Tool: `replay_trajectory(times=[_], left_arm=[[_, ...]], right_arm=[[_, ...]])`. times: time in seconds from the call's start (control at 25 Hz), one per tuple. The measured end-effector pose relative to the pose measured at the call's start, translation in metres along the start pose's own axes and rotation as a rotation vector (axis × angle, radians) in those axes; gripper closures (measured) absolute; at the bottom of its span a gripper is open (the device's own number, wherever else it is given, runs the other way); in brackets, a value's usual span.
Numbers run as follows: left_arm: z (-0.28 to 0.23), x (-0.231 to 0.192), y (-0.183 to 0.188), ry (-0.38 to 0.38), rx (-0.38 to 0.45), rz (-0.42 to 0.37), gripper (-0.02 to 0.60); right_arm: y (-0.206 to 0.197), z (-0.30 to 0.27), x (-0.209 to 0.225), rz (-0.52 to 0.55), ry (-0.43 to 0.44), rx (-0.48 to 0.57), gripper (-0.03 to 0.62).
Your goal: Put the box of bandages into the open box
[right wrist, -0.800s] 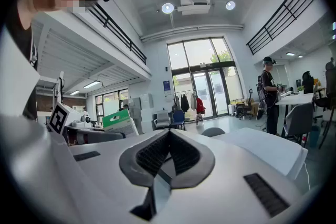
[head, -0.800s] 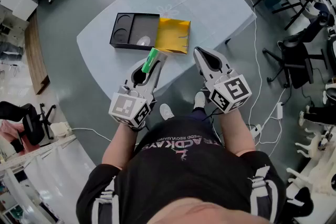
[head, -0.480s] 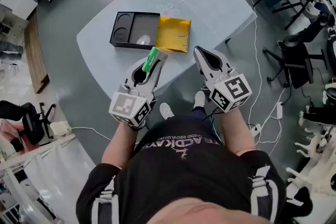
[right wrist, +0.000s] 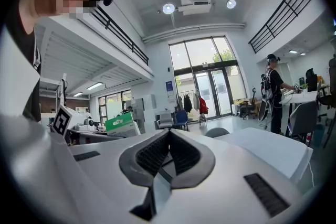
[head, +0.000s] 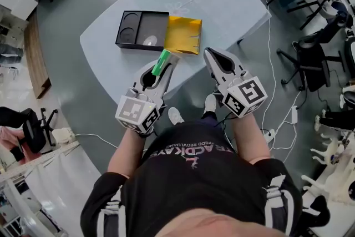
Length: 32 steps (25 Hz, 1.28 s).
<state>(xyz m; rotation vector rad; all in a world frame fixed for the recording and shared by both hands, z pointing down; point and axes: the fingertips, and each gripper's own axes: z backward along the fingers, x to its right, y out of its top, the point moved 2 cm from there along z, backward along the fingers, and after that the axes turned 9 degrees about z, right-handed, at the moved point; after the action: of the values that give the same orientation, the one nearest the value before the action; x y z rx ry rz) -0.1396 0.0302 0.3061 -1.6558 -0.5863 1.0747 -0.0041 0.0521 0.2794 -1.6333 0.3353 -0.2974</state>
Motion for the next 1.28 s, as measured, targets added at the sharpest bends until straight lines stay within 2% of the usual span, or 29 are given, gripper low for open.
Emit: replay_trajectory(times=[0.36,0.6,0.84,1.0,1.28], left_arm=[[0.005,-0.001,-0.003,-0.04,0.0,0.017,0.48],[0.005,-0.001,0.002,-0.041,0.013,0.021,0.48],[-0.006,-0.004,0.002,-0.009,0.014,0.023,0.482],[-0.019,-0.007,0.001,0.024,0.003,0.036,0.48],[-0.061,-0.015,0.001,0.076,-0.002,0.062,0.48]], right_arm=[[0.002,0.003,-0.008,0.012,-0.026,-0.004,0.582],[0.006,0.003,-0.004,0.01,-0.044,0.003,0.582],[0.002,-0.005,0.016,-0.005,-0.038,0.005,0.582],[0.0,-0.015,0.033,-0.015,-0.004,0.0,0.583],[-0.003,-0.035,0.083,-0.019,0.027,-0.012,0.582]])
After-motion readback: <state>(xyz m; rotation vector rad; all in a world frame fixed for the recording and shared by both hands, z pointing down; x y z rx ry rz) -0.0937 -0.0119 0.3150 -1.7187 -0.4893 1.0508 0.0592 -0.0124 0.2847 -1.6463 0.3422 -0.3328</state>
